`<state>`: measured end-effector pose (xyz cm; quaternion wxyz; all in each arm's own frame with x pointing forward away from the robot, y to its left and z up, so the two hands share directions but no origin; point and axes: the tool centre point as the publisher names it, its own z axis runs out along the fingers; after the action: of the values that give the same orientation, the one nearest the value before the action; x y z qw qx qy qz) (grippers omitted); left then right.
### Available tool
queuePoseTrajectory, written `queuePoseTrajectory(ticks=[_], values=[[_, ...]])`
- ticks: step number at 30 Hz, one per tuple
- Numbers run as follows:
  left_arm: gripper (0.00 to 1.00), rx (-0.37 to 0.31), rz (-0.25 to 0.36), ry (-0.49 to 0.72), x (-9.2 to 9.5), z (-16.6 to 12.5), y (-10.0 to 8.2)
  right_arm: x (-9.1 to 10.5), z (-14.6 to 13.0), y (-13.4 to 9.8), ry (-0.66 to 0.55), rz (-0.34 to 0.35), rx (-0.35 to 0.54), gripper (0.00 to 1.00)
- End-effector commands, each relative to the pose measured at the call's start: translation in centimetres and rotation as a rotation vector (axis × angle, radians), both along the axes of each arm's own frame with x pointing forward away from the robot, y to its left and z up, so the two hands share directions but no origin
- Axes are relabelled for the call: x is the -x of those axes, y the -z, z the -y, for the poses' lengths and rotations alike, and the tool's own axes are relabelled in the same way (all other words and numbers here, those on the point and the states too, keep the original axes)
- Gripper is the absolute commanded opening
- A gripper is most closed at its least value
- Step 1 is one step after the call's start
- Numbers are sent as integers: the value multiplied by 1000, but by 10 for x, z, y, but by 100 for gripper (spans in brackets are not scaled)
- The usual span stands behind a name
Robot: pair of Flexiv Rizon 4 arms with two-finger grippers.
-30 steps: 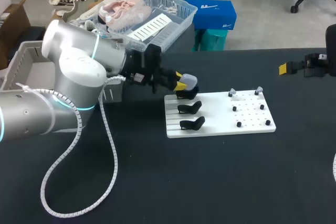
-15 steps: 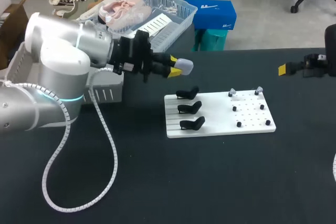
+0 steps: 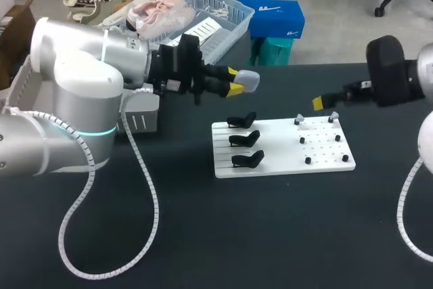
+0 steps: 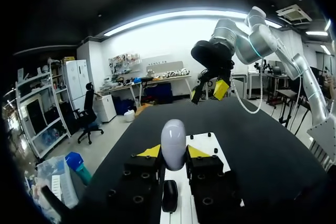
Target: Pick up each earbud case from the left stands, insert the matching earbuds, close the lid, and place the case in the box.
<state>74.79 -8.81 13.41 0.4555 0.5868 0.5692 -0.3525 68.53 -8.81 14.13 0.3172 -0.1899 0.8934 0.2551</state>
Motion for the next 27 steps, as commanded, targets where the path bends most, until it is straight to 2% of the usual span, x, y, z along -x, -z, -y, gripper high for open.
queuePoseTrajectory(ticks=[1, 6, 13, 17, 27], values=[[0, 3, 18, -37, 2, 12, 5, -11, -26, -1, -72, -7, -12, 100], [0, -4, 20, -24, 5, 18, 5, -17, -57, -1, -158, -15, 9, 100], [0, 15, 19, -22, 8, 18, -1, -29, -81, 6, -225, -40, 16, 100], [0, 8, 37, -6, 11, 22, -4, -34, -89, 9, -230, -43, 15, 100], [0, 12, 25, 1, 14, 21, 1, -40, -93, 7, -232, -40, 14, 100]])
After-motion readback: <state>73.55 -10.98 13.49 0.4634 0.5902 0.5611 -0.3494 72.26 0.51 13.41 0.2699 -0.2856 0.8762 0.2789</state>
